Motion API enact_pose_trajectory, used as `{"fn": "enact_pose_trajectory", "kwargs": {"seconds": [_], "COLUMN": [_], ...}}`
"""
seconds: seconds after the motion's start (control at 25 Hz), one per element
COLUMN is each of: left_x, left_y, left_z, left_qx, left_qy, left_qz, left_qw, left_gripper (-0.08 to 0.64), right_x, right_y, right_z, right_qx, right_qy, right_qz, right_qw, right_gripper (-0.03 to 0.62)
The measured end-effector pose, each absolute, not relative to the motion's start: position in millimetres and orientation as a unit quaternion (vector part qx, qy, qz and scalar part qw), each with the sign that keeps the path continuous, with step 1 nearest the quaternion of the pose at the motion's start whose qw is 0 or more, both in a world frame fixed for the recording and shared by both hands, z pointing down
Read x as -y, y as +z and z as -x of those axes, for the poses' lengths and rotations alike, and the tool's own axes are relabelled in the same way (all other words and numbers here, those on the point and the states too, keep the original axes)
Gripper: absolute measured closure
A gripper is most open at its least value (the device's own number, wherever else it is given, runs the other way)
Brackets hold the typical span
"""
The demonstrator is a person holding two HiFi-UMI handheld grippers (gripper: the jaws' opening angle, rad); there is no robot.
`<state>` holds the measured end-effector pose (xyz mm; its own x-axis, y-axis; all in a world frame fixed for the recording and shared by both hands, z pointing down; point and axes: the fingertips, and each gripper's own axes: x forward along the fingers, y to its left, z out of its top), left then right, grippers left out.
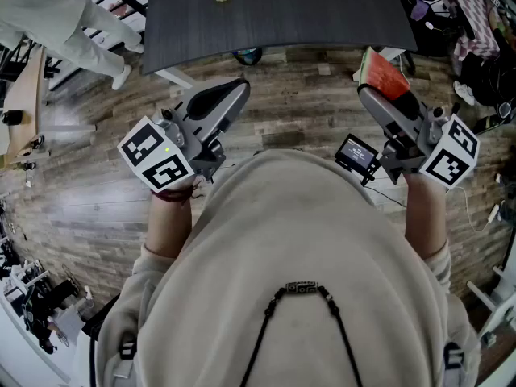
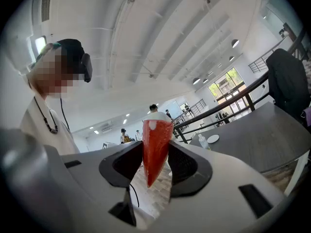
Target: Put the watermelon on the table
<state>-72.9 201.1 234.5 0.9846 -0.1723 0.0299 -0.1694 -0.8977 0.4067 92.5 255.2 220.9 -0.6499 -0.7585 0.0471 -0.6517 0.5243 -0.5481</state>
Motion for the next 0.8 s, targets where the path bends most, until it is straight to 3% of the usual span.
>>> {"fn": "enact_pose_trajectory", "kwargs": {"seconds": [0.8], "left_x": [-191.7], "left_y": [240.5], "left_z": [50.7], "left_qx": [0.059], "left_qy": [0.012], "left_qz": [-0.976], "left_qw": [0.212], "left_gripper": [0.561], "right_x": [-260.9], "right_y": [212.1], "right_z": [-130.3], "right_qx": [-0.847], "right_qy": [-0.261], "right_qz": [0.419], "right_qw": [0.197], "right_gripper": [0.414]}}
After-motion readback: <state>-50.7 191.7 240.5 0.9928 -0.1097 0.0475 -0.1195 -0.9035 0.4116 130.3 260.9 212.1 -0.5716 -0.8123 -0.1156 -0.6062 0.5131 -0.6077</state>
